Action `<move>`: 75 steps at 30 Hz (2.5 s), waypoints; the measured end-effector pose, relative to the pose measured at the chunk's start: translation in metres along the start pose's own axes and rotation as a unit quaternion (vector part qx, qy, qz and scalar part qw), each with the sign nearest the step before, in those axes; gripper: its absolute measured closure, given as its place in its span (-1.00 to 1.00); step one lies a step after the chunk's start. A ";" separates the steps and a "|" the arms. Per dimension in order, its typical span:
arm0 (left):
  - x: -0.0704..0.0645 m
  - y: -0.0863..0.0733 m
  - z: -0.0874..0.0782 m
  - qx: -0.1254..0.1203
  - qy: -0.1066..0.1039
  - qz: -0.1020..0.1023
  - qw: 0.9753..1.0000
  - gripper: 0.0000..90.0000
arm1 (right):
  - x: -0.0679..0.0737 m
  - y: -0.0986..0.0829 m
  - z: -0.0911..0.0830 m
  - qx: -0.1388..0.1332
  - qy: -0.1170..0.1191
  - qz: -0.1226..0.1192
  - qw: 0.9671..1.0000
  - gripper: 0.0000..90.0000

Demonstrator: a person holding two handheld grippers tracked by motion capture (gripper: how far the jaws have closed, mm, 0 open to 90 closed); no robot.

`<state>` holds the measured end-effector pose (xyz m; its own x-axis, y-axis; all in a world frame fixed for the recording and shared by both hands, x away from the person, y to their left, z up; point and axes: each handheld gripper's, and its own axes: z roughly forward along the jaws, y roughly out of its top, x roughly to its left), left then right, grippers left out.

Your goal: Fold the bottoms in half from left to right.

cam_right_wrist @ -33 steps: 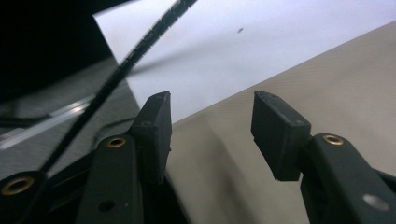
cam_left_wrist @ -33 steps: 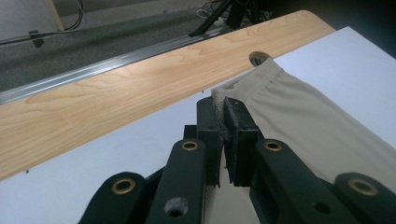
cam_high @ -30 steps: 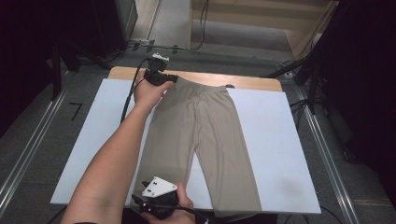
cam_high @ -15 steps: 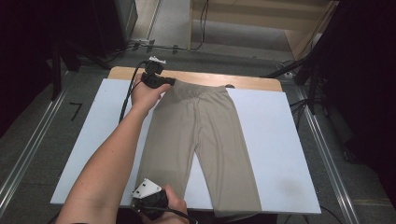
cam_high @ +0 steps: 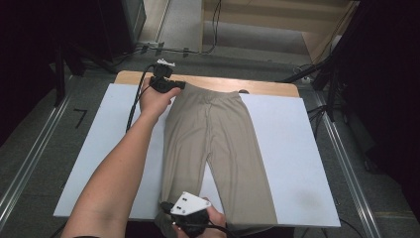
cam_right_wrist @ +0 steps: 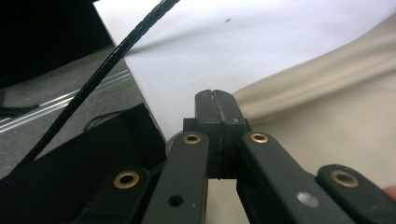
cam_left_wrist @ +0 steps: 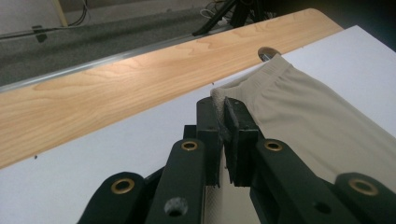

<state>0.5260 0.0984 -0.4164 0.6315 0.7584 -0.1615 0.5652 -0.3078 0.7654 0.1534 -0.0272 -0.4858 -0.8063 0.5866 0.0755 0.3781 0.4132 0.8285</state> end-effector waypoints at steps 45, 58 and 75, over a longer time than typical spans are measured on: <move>-0.060 0.029 0.050 0.003 0.041 0.030 0.999 0.93 | -0.067 -0.091 -0.094 0.017 -0.114 0.128 0.985 0.27; -0.052 0.027 0.053 0.001 0.043 0.017 0.999 0.93 | -0.077 -0.087 -0.087 0.020 -0.139 0.135 0.981 0.96; -0.069 0.040 0.062 0.020 0.024 0.004 0.999 0.93 | -0.087 -0.098 -0.163 -0.019 -0.157 0.152 0.976 0.97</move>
<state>0.5380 -0.0019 -0.4131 0.6098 0.7827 -0.1244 0.5817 -0.3354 0.7410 0.1118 -0.2322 -0.4827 -0.4778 0.8652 0.1519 0.5566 0.1644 0.8144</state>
